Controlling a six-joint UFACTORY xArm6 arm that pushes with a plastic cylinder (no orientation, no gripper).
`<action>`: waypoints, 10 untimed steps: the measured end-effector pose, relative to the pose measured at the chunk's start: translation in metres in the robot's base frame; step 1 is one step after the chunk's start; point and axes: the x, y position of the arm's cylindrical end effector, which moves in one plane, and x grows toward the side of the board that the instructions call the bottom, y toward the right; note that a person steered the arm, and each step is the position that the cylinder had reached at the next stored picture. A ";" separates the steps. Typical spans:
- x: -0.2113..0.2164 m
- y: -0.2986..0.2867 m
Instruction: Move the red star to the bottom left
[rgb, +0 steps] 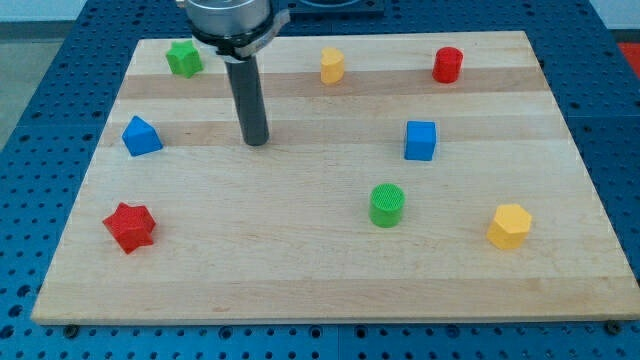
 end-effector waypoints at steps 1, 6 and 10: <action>0.000 -0.010; 0.001 -0.023; 0.037 0.062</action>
